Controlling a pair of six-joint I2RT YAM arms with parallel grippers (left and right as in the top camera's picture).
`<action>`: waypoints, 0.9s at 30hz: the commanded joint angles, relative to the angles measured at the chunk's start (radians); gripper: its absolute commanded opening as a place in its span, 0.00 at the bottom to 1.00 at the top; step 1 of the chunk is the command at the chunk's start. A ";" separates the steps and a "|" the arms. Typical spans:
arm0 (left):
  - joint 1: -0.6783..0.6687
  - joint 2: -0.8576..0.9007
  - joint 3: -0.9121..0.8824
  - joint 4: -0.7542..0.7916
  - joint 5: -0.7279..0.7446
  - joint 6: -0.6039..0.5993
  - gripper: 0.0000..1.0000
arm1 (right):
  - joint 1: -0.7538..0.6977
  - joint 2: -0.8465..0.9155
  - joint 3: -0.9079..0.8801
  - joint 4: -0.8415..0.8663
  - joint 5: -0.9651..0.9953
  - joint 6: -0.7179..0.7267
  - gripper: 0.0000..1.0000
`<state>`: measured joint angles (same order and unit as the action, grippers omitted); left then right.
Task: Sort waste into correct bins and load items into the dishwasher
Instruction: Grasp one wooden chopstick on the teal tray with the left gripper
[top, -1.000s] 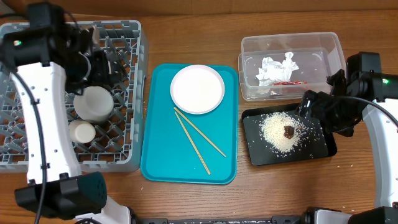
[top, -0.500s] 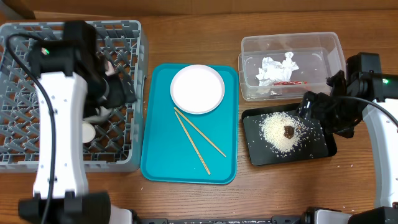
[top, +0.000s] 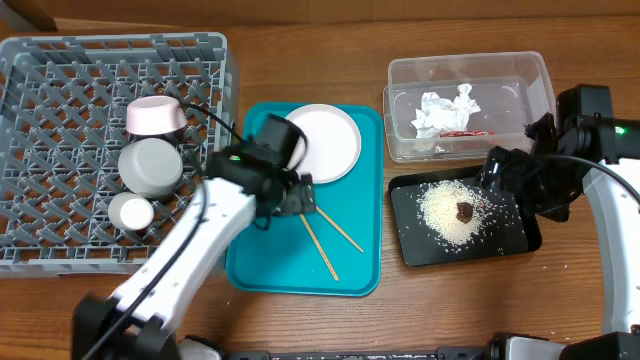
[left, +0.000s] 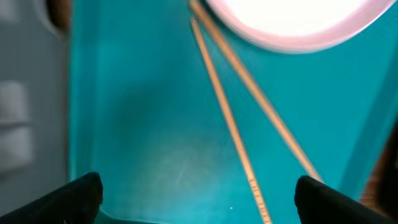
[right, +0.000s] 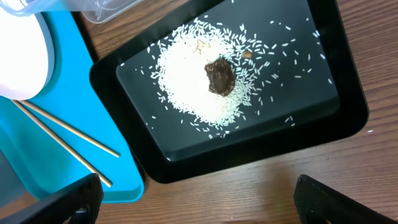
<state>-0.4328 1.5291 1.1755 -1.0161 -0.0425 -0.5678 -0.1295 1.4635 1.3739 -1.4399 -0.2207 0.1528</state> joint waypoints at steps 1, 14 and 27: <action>-0.027 0.112 -0.037 0.027 -0.020 -0.018 1.00 | -0.001 -0.008 0.013 0.002 0.004 -0.005 1.00; -0.029 0.375 -0.037 0.064 0.027 0.052 0.82 | -0.001 -0.008 0.013 0.002 0.004 -0.005 1.00; -0.029 0.375 -0.037 0.123 0.130 0.126 0.78 | -0.001 -0.008 0.013 0.002 0.004 -0.005 1.00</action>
<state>-0.4583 1.8793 1.1519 -0.9077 0.0669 -0.4648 -0.1295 1.4635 1.3739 -1.4406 -0.2207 0.1528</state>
